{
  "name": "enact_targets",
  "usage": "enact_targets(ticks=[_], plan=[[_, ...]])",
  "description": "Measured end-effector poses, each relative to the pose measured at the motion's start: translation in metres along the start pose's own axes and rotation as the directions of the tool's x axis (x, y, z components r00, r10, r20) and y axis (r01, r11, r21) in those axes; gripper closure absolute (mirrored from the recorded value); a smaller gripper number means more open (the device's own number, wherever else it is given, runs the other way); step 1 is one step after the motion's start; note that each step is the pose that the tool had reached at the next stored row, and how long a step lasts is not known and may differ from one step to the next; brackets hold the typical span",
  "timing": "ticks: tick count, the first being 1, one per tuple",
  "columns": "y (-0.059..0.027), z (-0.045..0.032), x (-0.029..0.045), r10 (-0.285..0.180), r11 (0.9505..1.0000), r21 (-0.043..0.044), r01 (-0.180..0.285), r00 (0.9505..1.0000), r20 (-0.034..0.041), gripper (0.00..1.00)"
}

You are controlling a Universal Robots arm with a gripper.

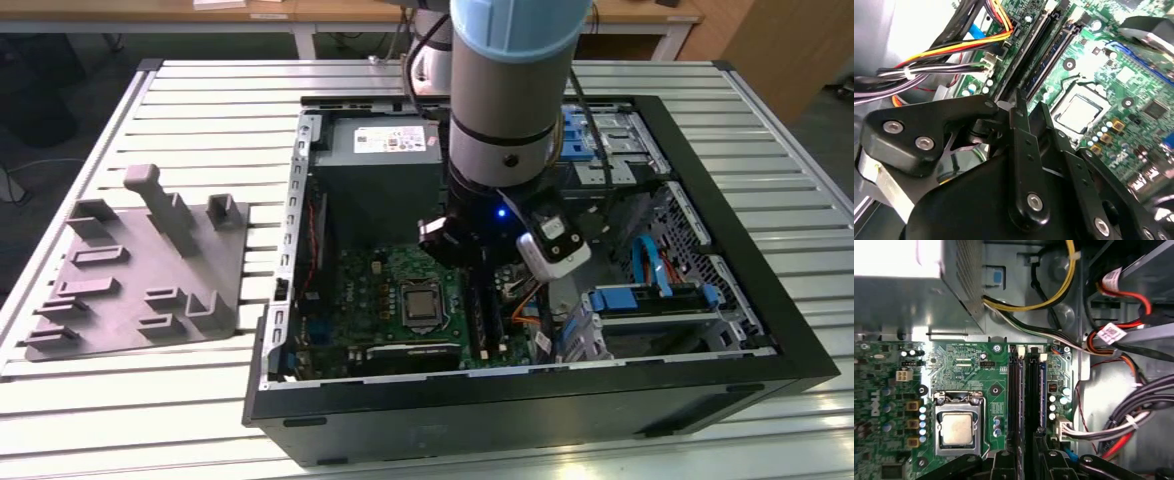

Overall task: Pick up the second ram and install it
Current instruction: 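Insert the second ram into the second slot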

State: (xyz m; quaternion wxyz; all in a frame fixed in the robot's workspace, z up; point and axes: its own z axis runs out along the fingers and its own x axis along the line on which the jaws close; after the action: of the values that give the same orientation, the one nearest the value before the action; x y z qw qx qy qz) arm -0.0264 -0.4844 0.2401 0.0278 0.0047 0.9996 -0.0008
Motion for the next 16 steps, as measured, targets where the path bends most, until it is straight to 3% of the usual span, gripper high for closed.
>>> enact_targets(ticks=[7,9,11,16], plan=[[0.0004,-0.0129,-0.0007,0.0,1.0,-0.0001,0.0,1.0,0.0001,0.74],[0.0004,-0.0167,-0.0009,0.0,1.0,0.0001,0.0,1.0,0.0,0.87],[0.0005,-0.0202,-0.0011,0.0,1.0,0.0,0.0,1.0,0.0001,0.9],[0.0005,-0.0206,-0.0011,0.0,1.0,-0.0001,0.0,1.0,0.0001,0.9]])
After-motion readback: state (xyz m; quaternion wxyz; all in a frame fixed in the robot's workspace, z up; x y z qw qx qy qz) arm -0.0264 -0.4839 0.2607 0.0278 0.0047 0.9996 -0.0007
